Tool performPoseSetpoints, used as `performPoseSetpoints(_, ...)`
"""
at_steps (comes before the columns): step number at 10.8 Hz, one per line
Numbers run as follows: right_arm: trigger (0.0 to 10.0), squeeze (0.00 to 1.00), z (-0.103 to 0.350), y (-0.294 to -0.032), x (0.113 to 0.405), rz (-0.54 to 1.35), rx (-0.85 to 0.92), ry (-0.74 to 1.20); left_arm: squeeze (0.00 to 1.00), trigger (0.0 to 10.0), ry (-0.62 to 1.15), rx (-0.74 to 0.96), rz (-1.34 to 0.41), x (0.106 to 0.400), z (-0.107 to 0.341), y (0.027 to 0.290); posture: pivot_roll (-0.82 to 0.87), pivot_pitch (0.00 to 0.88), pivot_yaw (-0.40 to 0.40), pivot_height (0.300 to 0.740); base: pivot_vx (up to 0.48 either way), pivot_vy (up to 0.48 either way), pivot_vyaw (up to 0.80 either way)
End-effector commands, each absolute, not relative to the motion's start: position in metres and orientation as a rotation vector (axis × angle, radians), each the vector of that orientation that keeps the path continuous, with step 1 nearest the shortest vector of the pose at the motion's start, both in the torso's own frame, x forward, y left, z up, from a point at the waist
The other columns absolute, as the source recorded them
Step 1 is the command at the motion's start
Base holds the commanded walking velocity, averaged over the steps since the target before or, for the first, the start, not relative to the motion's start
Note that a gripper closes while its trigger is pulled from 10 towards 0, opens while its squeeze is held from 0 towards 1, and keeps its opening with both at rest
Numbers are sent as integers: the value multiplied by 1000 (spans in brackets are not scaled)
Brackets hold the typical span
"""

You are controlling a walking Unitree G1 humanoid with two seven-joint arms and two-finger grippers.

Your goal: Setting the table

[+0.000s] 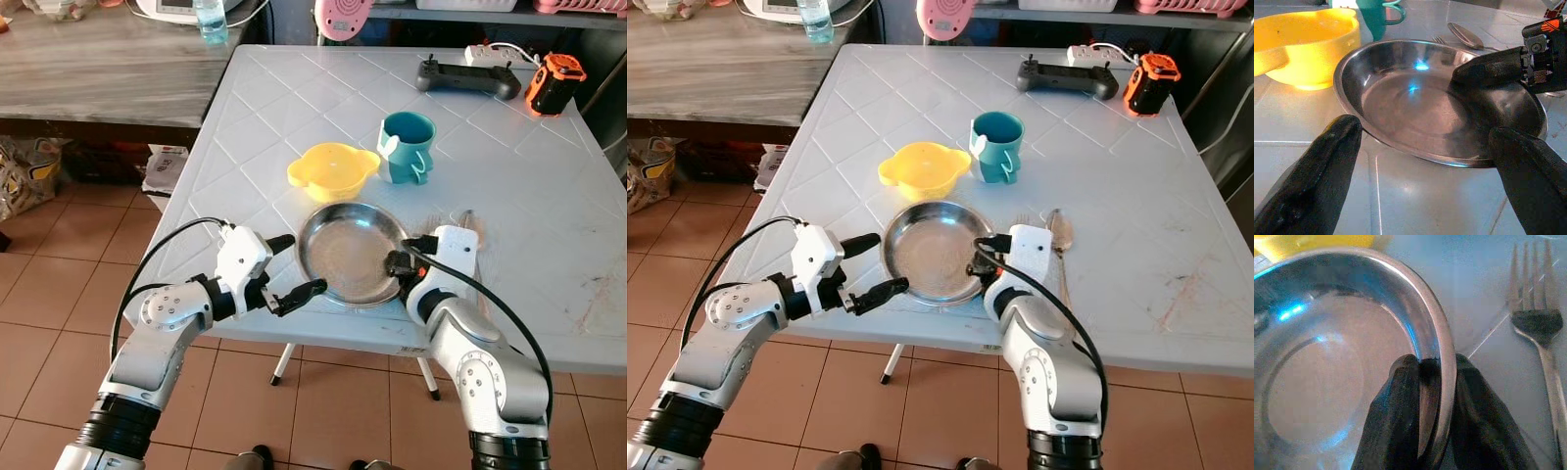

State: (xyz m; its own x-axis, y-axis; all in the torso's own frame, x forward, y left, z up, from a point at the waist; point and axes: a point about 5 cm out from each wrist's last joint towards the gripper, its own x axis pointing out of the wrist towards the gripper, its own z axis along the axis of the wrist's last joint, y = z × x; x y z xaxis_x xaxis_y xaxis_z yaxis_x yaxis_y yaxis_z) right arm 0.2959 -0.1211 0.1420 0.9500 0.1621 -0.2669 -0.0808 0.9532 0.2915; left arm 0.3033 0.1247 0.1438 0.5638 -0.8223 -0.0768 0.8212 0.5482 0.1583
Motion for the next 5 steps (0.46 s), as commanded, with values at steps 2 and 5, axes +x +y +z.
performPoseSetpoints(2, 0, 0, 129, -117, 290, 143, 286, 367, 0, 10000, 3, 202, -994, 301, 142, 123, 105, 175, 9, 740, 0, 0, 0)
performPoseSetpoints(5, 0, 0, 130, -121, 289, 110, 300, 354, 0, 10000, 1, 199, -988, 303, 142, 123, 103, 174, 5, 740, 0, 0, 0)
